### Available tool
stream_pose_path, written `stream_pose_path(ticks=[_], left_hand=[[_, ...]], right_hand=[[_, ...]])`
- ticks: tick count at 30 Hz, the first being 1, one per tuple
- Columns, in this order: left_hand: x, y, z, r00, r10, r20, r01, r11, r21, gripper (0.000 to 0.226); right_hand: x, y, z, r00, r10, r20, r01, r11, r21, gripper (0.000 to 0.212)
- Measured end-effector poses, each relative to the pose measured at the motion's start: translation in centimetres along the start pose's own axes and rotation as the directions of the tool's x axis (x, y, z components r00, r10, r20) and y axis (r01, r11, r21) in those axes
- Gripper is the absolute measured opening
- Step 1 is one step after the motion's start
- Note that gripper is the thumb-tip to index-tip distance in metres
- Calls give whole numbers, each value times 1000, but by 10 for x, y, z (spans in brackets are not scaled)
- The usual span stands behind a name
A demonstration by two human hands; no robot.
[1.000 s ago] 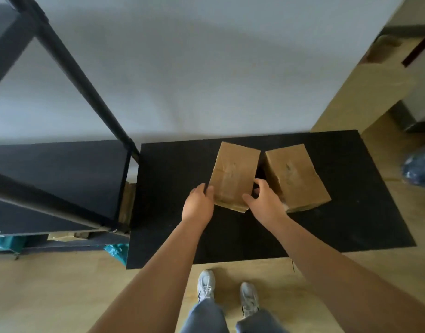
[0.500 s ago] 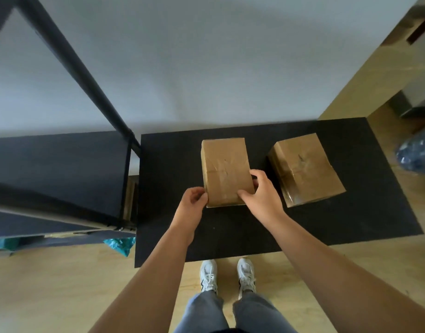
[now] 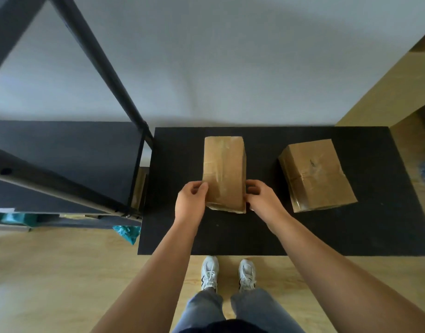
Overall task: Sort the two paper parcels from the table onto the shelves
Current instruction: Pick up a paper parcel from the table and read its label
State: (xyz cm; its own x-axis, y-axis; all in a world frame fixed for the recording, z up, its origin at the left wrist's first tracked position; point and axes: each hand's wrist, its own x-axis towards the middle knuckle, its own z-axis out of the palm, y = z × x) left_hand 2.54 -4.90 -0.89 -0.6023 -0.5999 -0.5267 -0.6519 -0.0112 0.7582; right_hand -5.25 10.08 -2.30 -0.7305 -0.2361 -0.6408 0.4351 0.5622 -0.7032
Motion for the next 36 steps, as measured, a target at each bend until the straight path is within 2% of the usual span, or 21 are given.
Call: stream_pose_path(ticks=[2, 4, 8, 10, 14, 17, 19, 21, 23, 26, 29, 36], left_hand=[[-1, 0, 6, 1000, -6, 12, 6, 1000, 1, 35], [-1, -1, 11, 999, -27, 43, 31, 995, -91, 33], [1, -2, 17, 993, -96, 67, 110, 964, -243, 16], [3, -5, 20, 991, -118, 55, 128, 957, -261, 18], [11, -11, 23, 987, -148, 67, 153, 985, -76, 30], [11, -13, 24, 963, -223, 154, 218, 975, 51, 47], [10, -13, 27, 948, -245, 204, 235, 969, 70, 57], [9, -12, 30, 949, -226, 218, 220, 974, 49, 57], [9, -12, 35, 967, -189, 173, 191, 982, 6, 53], [4, -10, 41, 988, -144, 55, 147, 988, -54, 49], [-3, -7, 43, 996, -83, -39, 81, 996, -41, 40], [-12, -12, 41, 993, 38, -111, -17, 983, 182, 26]], right_hand=[[-3, 2, -4, 999, -5, -35, 7, 998, 62, 40], [-8, 1, -10, 997, -30, -69, 38, 991, 126, 41], [-15, 1, -12, 987, -141, -81, 139, 990, -33, 49], [-15, 4, -10, 986, -133, -98, 129, 991, -46, 48], [-15, 10, -8, 994, -71, -87, 78, 993, 86, 46], [-14, 14, -12, 994, -26, -105, 42, 987, 152, 46], [-12, 17, -17, 993, 3, -116, 20, 981, 192, 46], [-11, 19, -23, 992, 13, -129, 14, 978, 208, 46], [-11, 24, -28, 983, -22, -181, 54, 984, 172, 44], [-14, 29, -35, 952, -123, -279, 121, 992, -23, 42], [-12, 32, -37, 950, -179, -255, 139, 976, -166, 38], [-9, 25, -24, 976, -114, -186, 100, 991, -84, 44]])
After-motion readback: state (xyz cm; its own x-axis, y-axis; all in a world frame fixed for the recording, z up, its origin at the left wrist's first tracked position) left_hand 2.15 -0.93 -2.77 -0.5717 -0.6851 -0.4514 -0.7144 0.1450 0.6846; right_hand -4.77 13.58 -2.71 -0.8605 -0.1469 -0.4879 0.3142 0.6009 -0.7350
